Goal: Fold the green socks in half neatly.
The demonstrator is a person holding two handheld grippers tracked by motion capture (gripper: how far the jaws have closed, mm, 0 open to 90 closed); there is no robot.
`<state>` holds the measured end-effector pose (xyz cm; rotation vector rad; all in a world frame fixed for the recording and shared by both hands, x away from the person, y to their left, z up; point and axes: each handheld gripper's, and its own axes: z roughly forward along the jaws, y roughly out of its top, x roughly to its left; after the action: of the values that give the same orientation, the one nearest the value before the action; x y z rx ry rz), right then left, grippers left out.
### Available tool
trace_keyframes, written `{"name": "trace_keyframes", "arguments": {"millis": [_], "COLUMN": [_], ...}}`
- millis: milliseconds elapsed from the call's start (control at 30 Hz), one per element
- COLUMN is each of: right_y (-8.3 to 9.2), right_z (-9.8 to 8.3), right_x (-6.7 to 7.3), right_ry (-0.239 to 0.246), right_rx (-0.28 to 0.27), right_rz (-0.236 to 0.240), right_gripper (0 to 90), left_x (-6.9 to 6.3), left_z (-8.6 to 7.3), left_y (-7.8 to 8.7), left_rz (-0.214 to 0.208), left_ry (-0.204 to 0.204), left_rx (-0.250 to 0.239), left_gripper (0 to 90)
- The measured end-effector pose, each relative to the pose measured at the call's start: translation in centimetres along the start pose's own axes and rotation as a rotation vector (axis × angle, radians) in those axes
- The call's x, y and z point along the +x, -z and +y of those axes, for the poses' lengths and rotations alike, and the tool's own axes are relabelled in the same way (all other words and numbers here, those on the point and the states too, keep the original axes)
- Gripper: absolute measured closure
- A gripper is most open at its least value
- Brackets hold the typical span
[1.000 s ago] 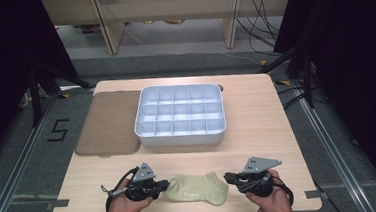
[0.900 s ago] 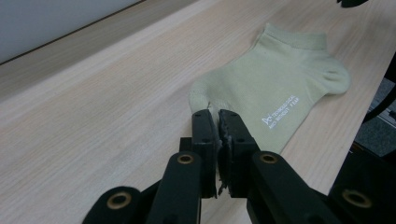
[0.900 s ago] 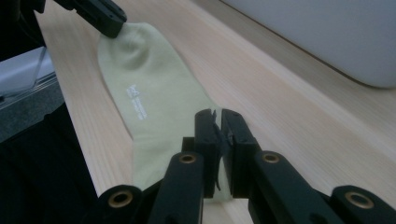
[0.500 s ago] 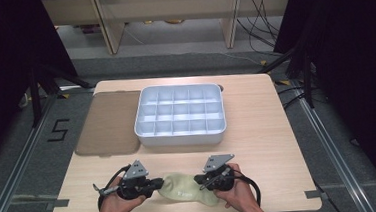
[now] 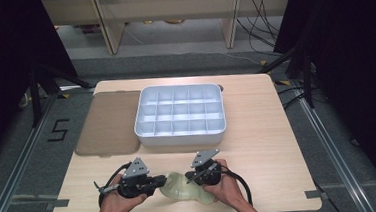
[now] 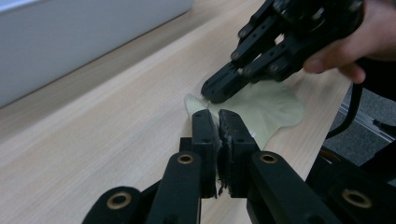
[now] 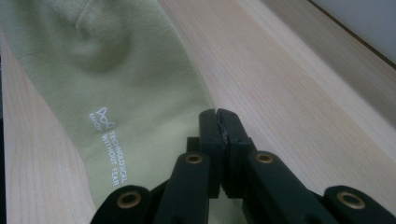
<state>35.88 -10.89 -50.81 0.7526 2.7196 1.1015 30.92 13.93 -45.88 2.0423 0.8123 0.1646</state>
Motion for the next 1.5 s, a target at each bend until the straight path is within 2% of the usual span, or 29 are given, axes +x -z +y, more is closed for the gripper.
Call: {"name": "trace_keyframes", "arguments": {"millis": [67,100,133,267,300,367,400,467,500,533,567,600,767,867,1000,1067,1100,1167,1200,1233,1300,1333,1367,1433,1467,1500], "right_y": [-0.1,-0.5,-0.6,-0.7,-0.6,-0.4,0.4,0.6,1.1,1.1,1.1,1.2,0.8,0.1,0.6,0.9,2.0,2.4,2.9,3.4,3.8,4.1,4.1,3.9,3.6,3.5], "right_z": [0.1,0.4,0.6,0.8,0.8,0.8,0.7,0.6,0.2,0.2,-0.2,-0.3,-0.5,-0.7,-0.6,-0.6,-0.6,-0.6,-0.7,-1.0,-1.7,-2.2,-2.3,-2.4,-2.5,-2.5], "right_x": [0.1,0.2,0.1,0.3,0.3,0.3,0.8,1.0,1.6,1.6,2.3,2.6,3.8,4.0,3.6,3.5,2.7,2.5,2.1,1.6,0.7,0.0,-0.2,-0.7,-0.7,-0.7], "right_ry": [-0.004,0.005,0.024,-0.006,-0.002,0.003,0.008,0.012,0.038,0.038,0.058,0.058,0.069,0.082,0.075,0.068,0.069,0.065,0.062,0.034,0.011,0.006,-0.014,-0.009,-0.028,-0.038], "right_rx": [0.003,-0.002,-0.003,-0.007,-0.010,-0.014,-0.020,-0.026,-0.032,-0.032,-0.032,-0.022,-0.003,0.020,-0.010,-0.018,-0.034,-0.044,-0.043,-0.033,-0.037,-0.016,-0.003,0.019,0.015,0.021], "right_rz": [0.004,0.005,0.015,0.014,0.021,0.021,0.030,0.034,0.056,0.056,0.085,0.096,0.118,0.119,0.121,0.110,0.080,0.066,0.043,0.015,-0.025,-0.056,-0.060,-0.074,-0.069,-0.058], "right_gripper": [89.7,89.7,89.7,89.4,89.4,89.4,89.3,89.2,88.9,88.9,88.8,88.7,88.5,88.5,88.5,88.4,88.4,88.4,88.4,88.4,88.4,88.4,88.4,88.4,88.4,88.4], "left_x": [-0.1,-0.1,-0.1,-0.1,0.0,0.0,0.0,0.0,0.1,0.1,0.0,-0.1,-0.3,-0.4,-0.5,-0.4,-0.5,-0.5,-0.4,-0.5,-0.7,-0.8,-0.8,-0.9,-1.0,-1.3], "left_z": [0.2,0.4,0.5,0.7,0.7,0.7,0.8,0.9,1.0,1.0,1.1,1.1,1.3,1.5,1.5,1.5,1.5,1.5,1.6,1.6,1.7,1.8,2.0,2.1,2.3,2.6], "left_y": [0.0,0.0,0.1,0.0,0.0,0.1,0.1,0.1,0.2,0.2,0.2,0.1,-0.1,-0.2,-0.3,-0.2,-0.3,-0.3,-0.3,-0.4,-0.5,-0.6,-0.6,-0.8,-1.0,-1.2], "left_rz": [-0.005,-0.006,-0.004,-0.008,-0.003,-0.008,-0.017,-0.018,-0.020,-0.020,-0.006,-0.007,-0.017,-0.019,-0.015,-0.016,-0.014,-0.016,-0.024,-0.022,-0.022,-0.028,-0.022,-0.025,-0.039,-0.041], "left_ry": [0.001,0.010,-0.001,0.019,0.010,0.018,0.020,0.027,0.031,0.031,0.028,0.036,0.027,0.024,0.029,0.019,0.026,0.022,0.023,0.024,0.024,0.020,0.022,0.016,0.027,0.014], "left_rx": [-0.006,-0.024,-0.014,-0.024,-0.024,-0.027,-0.025,-0.028,-0.031,-0.031,-0.032,-0.039,-0.037,-0.032,-0.045,-0.032,-0.040,-0.036,-0.034,-0.033,-0.038,-0.040,-0.036,-0.041,-0.046,-0.039], "left_gripper": [85.0,85.0,85.0,85.0,85.0,85.0,85.1,85.0,85.0,85.0,85.0,85.0,84.9,84.9,84.7,84.7,84.7,84.7,84.7,84.7,84.4,84.3,84.3,84.4,84.4,84.4]}}
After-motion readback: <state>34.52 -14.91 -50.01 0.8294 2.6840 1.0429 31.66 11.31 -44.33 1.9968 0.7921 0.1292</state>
